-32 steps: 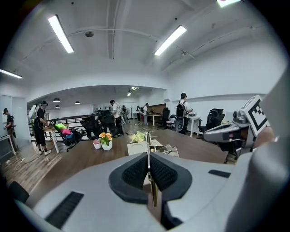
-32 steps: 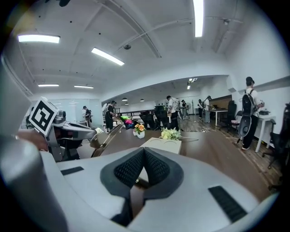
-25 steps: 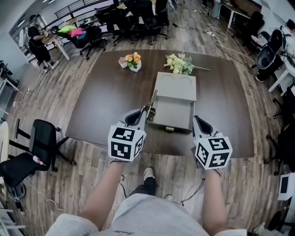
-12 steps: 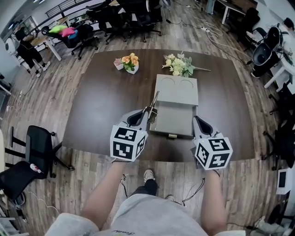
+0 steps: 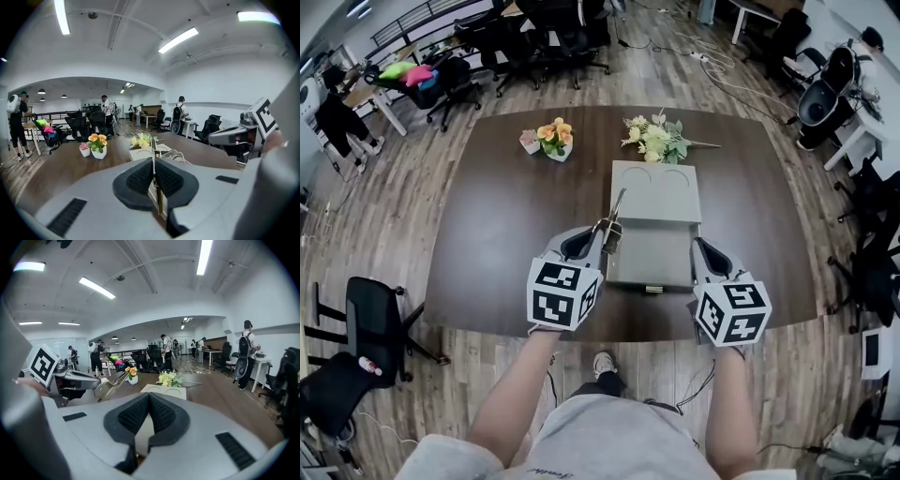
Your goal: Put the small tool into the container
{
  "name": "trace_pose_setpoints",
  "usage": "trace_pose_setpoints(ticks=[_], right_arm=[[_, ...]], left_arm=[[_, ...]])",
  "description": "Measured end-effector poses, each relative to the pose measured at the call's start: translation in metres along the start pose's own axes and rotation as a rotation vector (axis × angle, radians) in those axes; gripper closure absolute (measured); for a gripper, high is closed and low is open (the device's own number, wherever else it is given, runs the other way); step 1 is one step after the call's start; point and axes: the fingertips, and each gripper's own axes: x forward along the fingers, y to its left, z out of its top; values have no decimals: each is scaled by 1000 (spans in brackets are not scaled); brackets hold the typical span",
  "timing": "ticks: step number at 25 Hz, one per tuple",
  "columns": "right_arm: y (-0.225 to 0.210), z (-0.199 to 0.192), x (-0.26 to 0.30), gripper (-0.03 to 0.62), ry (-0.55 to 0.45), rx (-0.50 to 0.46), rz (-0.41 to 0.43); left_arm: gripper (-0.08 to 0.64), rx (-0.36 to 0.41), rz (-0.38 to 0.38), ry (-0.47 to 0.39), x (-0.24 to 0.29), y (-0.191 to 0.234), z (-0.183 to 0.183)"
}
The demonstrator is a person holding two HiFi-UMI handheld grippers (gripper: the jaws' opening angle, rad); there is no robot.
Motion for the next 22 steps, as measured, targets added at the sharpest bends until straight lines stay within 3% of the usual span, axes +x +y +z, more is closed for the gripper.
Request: trace_pose_setpoints(ticks=[12, 22], right_arm=[[-6, 13, 6, 588, -12, -21, -47], [-23, 14, 10, 588, -24, -30, -16]], left_arm=[[558, -25, -24, -32, 14, 12, 10], [557, -15, 15, -36, 20, 7, 15]])
